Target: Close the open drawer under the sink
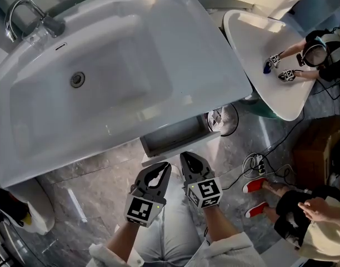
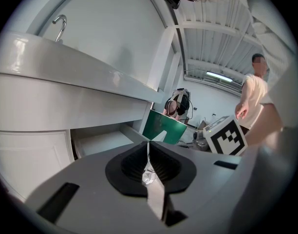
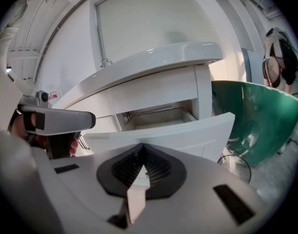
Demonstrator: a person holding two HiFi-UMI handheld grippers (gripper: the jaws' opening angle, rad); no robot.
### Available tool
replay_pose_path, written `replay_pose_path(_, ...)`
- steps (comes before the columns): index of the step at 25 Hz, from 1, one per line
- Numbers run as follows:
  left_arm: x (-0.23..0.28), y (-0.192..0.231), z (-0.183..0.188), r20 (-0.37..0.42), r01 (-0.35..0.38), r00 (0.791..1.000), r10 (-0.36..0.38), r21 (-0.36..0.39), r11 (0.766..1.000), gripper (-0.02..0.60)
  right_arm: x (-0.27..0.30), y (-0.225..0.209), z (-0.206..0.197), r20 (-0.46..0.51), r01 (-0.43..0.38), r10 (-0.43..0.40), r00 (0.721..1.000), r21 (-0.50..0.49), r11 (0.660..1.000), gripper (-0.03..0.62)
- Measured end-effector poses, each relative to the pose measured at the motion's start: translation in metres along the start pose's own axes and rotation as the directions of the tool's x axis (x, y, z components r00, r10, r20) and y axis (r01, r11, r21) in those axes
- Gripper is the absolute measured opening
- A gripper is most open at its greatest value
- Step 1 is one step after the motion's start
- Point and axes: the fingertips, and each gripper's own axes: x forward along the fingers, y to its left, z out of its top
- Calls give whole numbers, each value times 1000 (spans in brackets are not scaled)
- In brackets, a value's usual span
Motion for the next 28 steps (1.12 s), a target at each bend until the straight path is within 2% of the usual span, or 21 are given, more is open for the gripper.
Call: replay_pose_path(28, -7, 24, 2, 8, -45, 999, 45, -14, 999, 25, 30, -2, 22, 19, 15, -15, 1000, -26, 1000, 10)
